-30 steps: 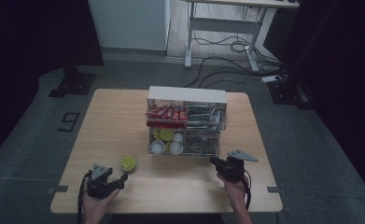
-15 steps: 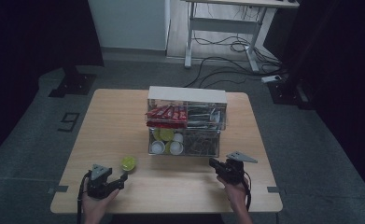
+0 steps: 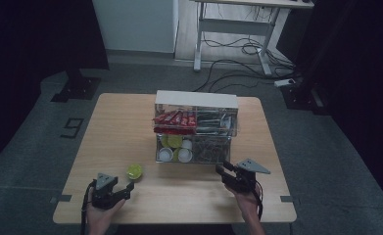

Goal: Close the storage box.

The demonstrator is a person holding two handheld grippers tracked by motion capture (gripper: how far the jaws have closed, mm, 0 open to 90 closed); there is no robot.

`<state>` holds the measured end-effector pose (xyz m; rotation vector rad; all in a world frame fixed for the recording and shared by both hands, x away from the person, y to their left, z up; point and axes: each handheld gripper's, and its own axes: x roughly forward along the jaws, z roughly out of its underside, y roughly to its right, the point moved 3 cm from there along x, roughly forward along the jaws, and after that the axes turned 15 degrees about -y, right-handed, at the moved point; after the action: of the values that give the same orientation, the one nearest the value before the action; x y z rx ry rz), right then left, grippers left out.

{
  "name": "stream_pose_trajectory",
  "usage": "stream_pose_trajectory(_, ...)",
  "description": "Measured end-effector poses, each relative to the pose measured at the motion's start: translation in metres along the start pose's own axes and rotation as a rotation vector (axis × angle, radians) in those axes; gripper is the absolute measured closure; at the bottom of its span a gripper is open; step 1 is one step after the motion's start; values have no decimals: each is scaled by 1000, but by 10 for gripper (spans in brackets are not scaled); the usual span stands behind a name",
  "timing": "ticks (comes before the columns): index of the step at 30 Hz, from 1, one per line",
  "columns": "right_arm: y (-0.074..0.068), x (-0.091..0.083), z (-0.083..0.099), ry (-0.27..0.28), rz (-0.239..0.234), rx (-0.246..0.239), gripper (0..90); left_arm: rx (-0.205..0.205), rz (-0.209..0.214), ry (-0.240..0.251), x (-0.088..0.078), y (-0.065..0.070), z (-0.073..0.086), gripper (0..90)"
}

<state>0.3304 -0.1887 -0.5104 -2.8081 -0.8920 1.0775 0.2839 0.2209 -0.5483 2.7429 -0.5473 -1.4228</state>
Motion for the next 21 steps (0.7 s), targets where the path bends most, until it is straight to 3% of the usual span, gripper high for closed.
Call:
stream_pose_trajectory(13,-8,-6,9,37,-14,-70,451,7,8,-8,2,3,1,306)
stream_pose_trajectory(21,-1,-14,44,7,-7,-70,426,5,14,-7,1,2,1,305)
